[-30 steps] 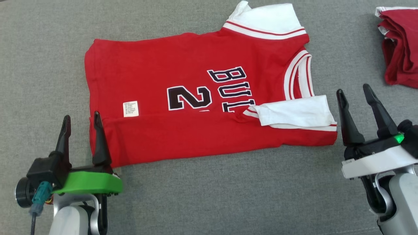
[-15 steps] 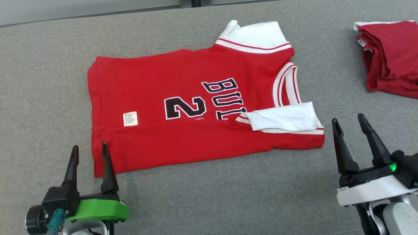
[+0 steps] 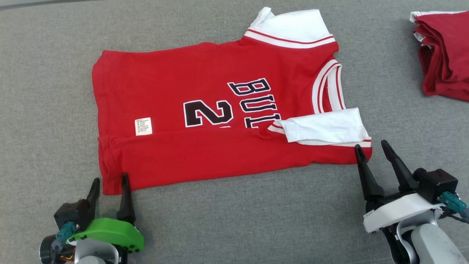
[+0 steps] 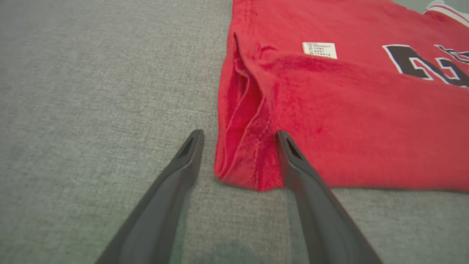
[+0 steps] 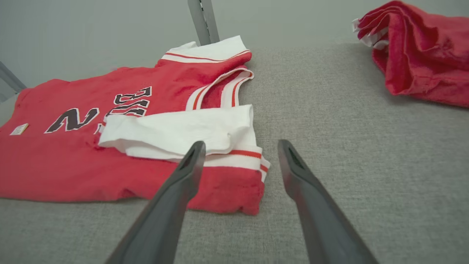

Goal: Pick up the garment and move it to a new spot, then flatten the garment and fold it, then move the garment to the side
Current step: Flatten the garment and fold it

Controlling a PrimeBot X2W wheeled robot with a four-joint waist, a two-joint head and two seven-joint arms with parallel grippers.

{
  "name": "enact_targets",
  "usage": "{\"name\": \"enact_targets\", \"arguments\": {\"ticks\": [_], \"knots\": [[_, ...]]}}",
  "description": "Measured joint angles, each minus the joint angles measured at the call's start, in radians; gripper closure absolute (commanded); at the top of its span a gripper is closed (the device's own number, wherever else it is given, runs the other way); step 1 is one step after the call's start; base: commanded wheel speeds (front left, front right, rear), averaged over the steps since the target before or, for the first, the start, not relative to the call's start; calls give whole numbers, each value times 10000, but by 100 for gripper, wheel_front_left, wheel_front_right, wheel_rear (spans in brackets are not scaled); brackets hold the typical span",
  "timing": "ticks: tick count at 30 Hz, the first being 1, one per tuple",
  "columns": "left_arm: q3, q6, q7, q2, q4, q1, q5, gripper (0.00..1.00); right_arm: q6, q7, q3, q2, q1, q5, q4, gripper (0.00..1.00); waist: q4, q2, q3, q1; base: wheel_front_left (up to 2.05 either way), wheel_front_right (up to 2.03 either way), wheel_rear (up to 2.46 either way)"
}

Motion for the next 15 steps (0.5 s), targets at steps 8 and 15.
{"name": "enact_targets", "arguments": {"ticks": [8, 15], "knots": [[-163, -531, 763, 61, 520, -478, -585, 100, 0, -33, 717, -105, -611, 834, 1770, 64, 129, 0, 234, 0, 0, 0, 0], [-290, -616, 1099, 132, 56, -152, -706, 100, 4, -17, 915, -309, -476, 1244, 1590, 100, 194, 0, -112, 0, 0, 0, 0]]}}
